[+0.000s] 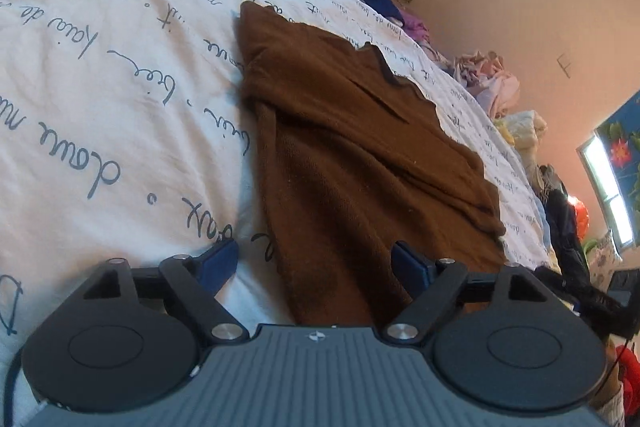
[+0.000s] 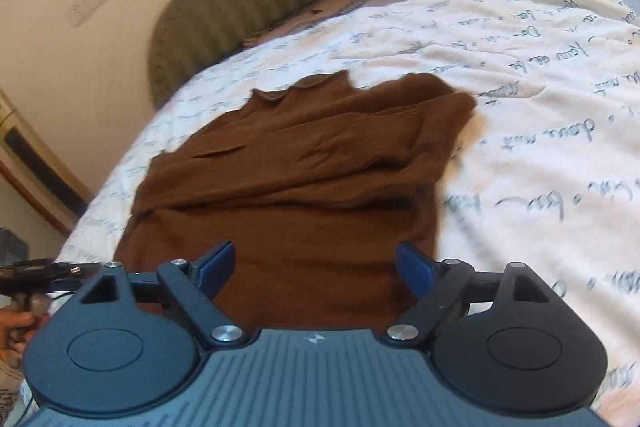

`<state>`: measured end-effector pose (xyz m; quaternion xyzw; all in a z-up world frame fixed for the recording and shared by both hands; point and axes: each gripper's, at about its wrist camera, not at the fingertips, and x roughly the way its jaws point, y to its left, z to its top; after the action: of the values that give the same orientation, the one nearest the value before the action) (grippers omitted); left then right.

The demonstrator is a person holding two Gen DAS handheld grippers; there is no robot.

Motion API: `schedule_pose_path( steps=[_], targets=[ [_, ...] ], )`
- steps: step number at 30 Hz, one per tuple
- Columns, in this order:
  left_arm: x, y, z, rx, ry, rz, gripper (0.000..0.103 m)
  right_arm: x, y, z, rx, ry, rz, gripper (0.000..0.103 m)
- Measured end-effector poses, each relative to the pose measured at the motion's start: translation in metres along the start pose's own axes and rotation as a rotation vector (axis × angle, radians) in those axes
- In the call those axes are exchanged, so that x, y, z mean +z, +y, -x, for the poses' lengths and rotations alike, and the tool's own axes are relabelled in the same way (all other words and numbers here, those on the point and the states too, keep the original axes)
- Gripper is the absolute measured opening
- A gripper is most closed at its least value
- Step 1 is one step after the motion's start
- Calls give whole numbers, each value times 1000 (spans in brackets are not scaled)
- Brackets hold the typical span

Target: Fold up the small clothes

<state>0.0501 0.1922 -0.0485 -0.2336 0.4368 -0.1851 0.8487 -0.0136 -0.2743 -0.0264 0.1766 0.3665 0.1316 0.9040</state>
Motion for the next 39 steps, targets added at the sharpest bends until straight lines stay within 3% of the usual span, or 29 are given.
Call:
schedule_pose_path(
  steps=[1,2,3,4,5,7,11,14,16,20,22,24,25,26,27,31,32,33,35,38,39],
  targets=[
    [1,-4,-2,20,-5,2,79,-7,7,-6,-3,16,32,88],
    [3,-8,-4,51,-5,-3,56,-13,16,-14,-31,29,79,88],
    [5,-11,-9,78,12,-15,23,-21,25,-24,-79,43,148,88],
    [7,-11,-14,89,35,-8,11,-29,31,-34,-119,68,215,87],
    [7,-10,-16,96,49,-15,7,-36,35,-44,-174,98,271,86],
    [6,-11,-12,142,56,-89,10,-50,40,-46,-218,80,383,86],
    [8,-5,3,215,73,-159,11,-51,22,-31,-222,91,350,86],
    [5,-12,21,188,61,-139,10,-52,25,-12,-227,106,319,86],
    [-6,-23,32,131,75,-121,15,-54,28,7,-175,77,265,87],
    [-41,-40,27,62,139,-82,61,-75,35,36,-54,23,178,87],
    [-59,-48,20,52,146,-100,59,-92,48,38,-41,24,230,87],
    [-73,-58,18,125,116,-188,30,-113,62,28,-60,88,337,86],
    [-75,-60,18,148,116,-215,27,-127,70,19,-125,119,439,87],
    [-75,-59,20,173,122,-243,24,-136,74,24,-147,62,496,90],
    [-73,-56,23,184,129,-239,22,-138,73,27,-154,64,472,92],
    [-74,-40,44,32,148,-64,18,-134,63,60,-126,34,335,92],
    [-77,-39,45,6,160,-35,28,-137,61,69,-113,19,307,92],
    [-80,-39,42,-3,191,-3,51,-138,57,76,-100,11,276,93],
    [-90,-40,39,-35,205,45,70,-142,48,88,-91,-2,208,93],
    [-101,-44,38,-16,190,110,75,-143,43,95,-82,-10,154,93],
    [-103,-45,40,-21,195,145,81,-145,45,100,-89,-17,149,93]
  ],
)
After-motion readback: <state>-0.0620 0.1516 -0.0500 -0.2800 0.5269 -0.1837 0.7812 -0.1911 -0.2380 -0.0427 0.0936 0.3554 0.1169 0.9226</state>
